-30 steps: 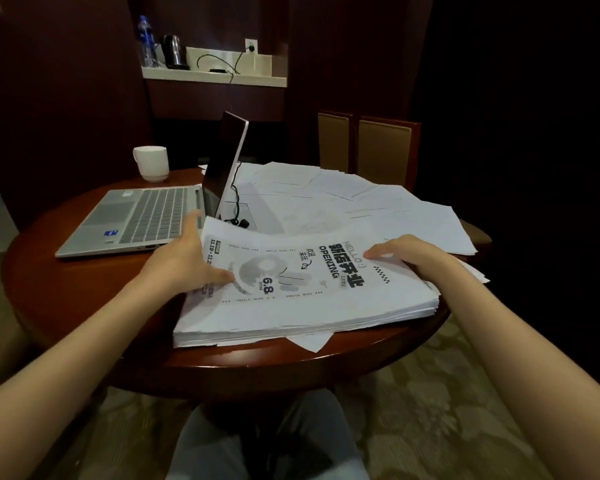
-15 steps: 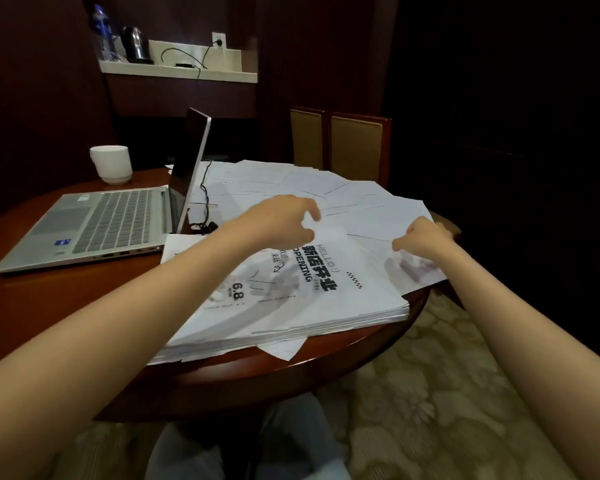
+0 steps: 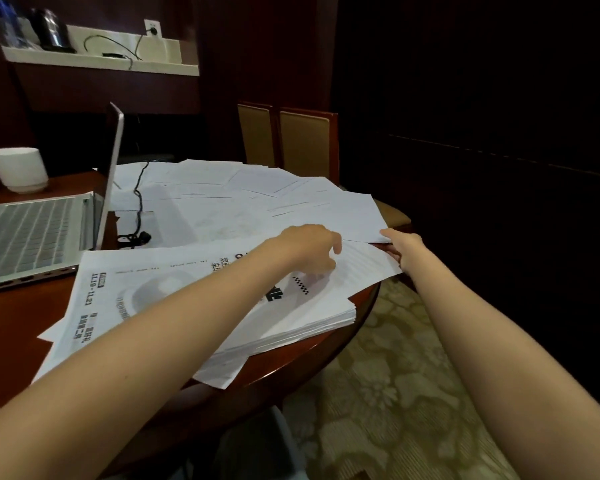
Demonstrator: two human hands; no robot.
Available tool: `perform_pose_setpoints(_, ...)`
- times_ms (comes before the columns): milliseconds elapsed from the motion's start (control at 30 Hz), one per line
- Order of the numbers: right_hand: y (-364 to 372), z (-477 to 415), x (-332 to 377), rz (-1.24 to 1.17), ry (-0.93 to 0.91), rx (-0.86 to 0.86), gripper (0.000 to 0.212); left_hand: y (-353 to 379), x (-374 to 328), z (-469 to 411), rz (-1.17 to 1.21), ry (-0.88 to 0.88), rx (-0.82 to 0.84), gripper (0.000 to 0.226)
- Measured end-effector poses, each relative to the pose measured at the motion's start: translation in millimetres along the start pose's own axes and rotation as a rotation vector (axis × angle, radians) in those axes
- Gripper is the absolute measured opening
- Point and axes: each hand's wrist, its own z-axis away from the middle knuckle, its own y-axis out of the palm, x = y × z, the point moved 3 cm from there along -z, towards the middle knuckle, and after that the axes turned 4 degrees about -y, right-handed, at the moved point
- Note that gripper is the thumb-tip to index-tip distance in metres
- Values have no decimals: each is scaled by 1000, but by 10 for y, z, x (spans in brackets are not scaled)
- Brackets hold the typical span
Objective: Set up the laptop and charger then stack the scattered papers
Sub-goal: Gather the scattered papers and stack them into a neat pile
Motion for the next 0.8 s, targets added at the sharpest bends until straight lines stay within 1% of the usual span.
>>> perform_pose_setpoints(100, 17, -69, 41, 87, -62, -48, 38, 88, 72, -61, 9, -17, 38, 36)
perform_pose_setpoints(167, 7, -120, 77, 134, -77, -41, 31, 144, 125, -101, 46, -33, 55, 35)
perform_pose_setpoints(233, -9, -122, 118, 138, -66, -12, 26, 182, 164, -151, 115, -46, 51, 41)
perform_pose_setpoints(267, -5, -116, 146, 110, -61, 7, 24, 191, 175, -179, 164, -52, 39, 48)
perform_pose_setpoints(367, 56, -34, 316, -16, -117, 36, 16, 170, 170, -256, 339, -65, -78, 71)
perform_pose_setpoints(433, 114, 67, 472, -82, -188, 58, 13, 125, 154, -319, 466, -92, -178, 78)
perform_pose_setpoints(467, 147, 123, 545, -126, -214, 82, 11, 103, 148, -354, 533, -113, -208, 78)
perform_pose_setpoints(533, 208, 239, 694, -218, -256, 149, 5, 51, 154, -428, 607, -159, -258, 67)
perform_pose_setpoints(633, 276, 383, 918, -260, -357, 251, 12, -73, 208, -494, 614, -206, -414, 33)
perform_pose_setpoints(667, 296, 429, 990, -242, -406, 284, 14, -129, 232, -485, 648, -226, -477, 29)
perform_pose_setpoints(733, 322, 501, 1100, -185, -511, 352, 17, -241, 301, -467, 742, -244, -575, 30)
perform_pose_setpoints(800, 317, 528, 1154, -164, -555, 406, 15, -364, 388, -427, 814, -246, -674, 30)
